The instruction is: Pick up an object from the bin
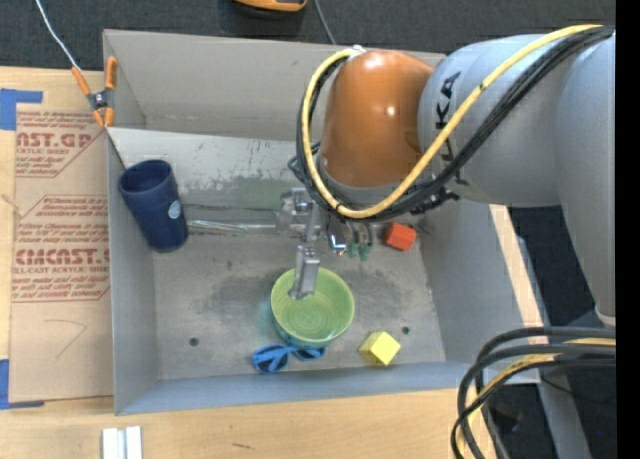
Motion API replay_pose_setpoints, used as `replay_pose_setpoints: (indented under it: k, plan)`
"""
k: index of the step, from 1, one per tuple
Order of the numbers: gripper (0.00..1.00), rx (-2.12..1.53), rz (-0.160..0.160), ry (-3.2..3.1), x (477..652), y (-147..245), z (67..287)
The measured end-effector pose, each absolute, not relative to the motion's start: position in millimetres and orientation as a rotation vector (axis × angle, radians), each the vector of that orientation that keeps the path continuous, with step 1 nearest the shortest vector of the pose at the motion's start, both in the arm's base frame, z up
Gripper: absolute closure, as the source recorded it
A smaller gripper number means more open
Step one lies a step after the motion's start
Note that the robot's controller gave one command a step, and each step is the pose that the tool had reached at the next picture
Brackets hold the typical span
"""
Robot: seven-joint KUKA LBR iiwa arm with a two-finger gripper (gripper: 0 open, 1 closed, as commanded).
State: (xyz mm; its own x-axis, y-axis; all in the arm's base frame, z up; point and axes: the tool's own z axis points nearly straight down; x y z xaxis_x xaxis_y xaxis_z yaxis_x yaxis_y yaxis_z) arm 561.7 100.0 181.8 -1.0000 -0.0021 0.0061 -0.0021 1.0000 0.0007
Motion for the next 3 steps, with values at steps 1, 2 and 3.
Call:
replay_pose_setpoints:
  k: [1, 2, 3]
  plan:
    - [0.0, 0.055, 0.002, -3.127, 511.0, 60.5, 93.7]
    - [1.0, 0.057, -0.003, -3.139, 515.0, 62.7, 98.3]
    - [1.0, 0.114, -0.005, -3.147, 487.4, 89.1, 221.7]
